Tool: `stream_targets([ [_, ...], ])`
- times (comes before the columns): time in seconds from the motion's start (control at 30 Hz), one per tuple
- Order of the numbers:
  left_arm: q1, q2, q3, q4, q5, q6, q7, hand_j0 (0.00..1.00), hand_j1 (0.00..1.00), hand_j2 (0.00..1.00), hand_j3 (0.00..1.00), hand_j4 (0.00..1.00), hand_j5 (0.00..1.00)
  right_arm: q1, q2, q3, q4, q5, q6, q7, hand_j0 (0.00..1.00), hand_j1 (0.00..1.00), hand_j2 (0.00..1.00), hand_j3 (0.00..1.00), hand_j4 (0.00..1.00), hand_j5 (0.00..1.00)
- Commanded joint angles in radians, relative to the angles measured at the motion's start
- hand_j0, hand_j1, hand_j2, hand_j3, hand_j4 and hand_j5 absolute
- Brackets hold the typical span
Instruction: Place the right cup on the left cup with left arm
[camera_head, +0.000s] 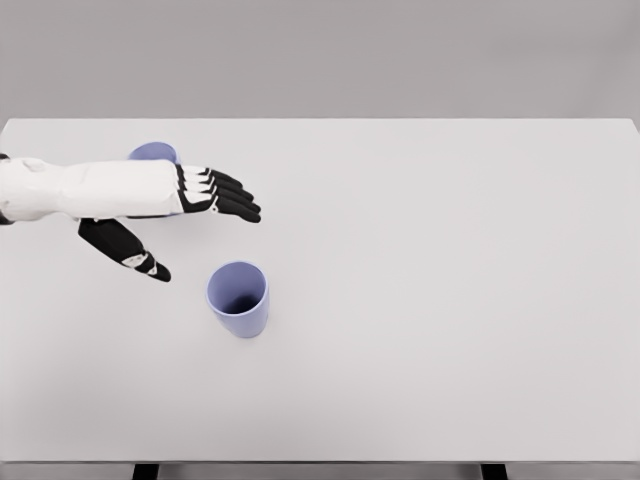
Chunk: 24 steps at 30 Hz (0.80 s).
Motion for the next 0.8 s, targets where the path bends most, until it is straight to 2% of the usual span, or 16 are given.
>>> stream_targets([
  [0.0, 0.0, 0.003, -0.006, 0.0, 0.008, 0.003, 0.0, 1.0, 1.0, 1.0, 1.0, 1.0, 1.0, 0.0, 0.0, 0.0, 0.001, 0.001, -0.001, 0.0, 1.0, 1.0, 1.0, 1.0, 1.0, 1.0],
  [0.13, 0.0, -0.012, -0.011, 0.0, -0.004, 0.003, 0.0, 1.0, 1.0, 1.0, 1.0, 1.0, 1.0, 0.005, 0.0, -0.002, 0.004, 0.0, 0.001, 0.0, 1.0, 1.0, 1.0, 1.0, 1.0, 1.0],
  [0.23, -0.003, -0.028, -0.043, 0.0, -0.03, 0.003, 0.0, 1.0, 1.0, 1.0, 1.0, 1.0, 1.0, 0.003, 0.0, -0.002, 0.004, 0.0, 0.001, 0.0, 1.0, 1.0, 1.0, 1.0, 1.0, 1.0],
  [0.27, -0.003, -0.051, -0.081, 0.0, -0.062, 0.003, 0.0, 1.0, 1.0, 1.0, 1.0, 1.0, 1.0, 0.003, 0.0, -0.002, 0.005, 0.0, 0.001, 0.0, 1.0, 1.0, 1.0, 1.0, 1.0, 1.0],
  [0.3, -0.003, -0.052, -0.089, 0.001, -0.067, 0.003, 0.0, 1.0, 1.0, 1.0, 1.0, 1.0, 1.0, 0.003, 0.0, -0.002, 0.005, 0.0, 0.001, 0.0, 1.0, 1.0, 1.0, 1.0, 1.0, 1.0],
  [0.53, -0.017, -0.052, -0.087, 0.004, -0.105, 0.003, 0.0, 1.0, 1.0, 1.0, 1.0, 1.0, 1.0, 0.003, 0.0, -0.003, 0.005, 0.0, 0.001, 0.0, 1.0, 1.0, 1.0, 1.0, 1.0, 1.0],
  [0.63, -0.011, -0.074, -0.08, 0.003, -0.161, 0.003, 0.008, 1.0, 1.0, 1.0, 1.0, 1.0, 1.0, 0.003, 0.0, -0.002, 0.005, 0.0, 0.001, 0.0, 1.0, 1.0, 1.0, 1.0, 1.0, 1.0],
  [0.77, -0.003, -0.092, -0.083, 0.014, -0.164, 0.003, 0.01, 1.0, 1.0, 1.0, 1.0, 1.0, 1.0, 0.003, 0.0, -0.002, 0.005, 0.0, 0.001, 0.0, 1.0, 1.0, 1.0, 1.0, 1.0, 1.0],
])
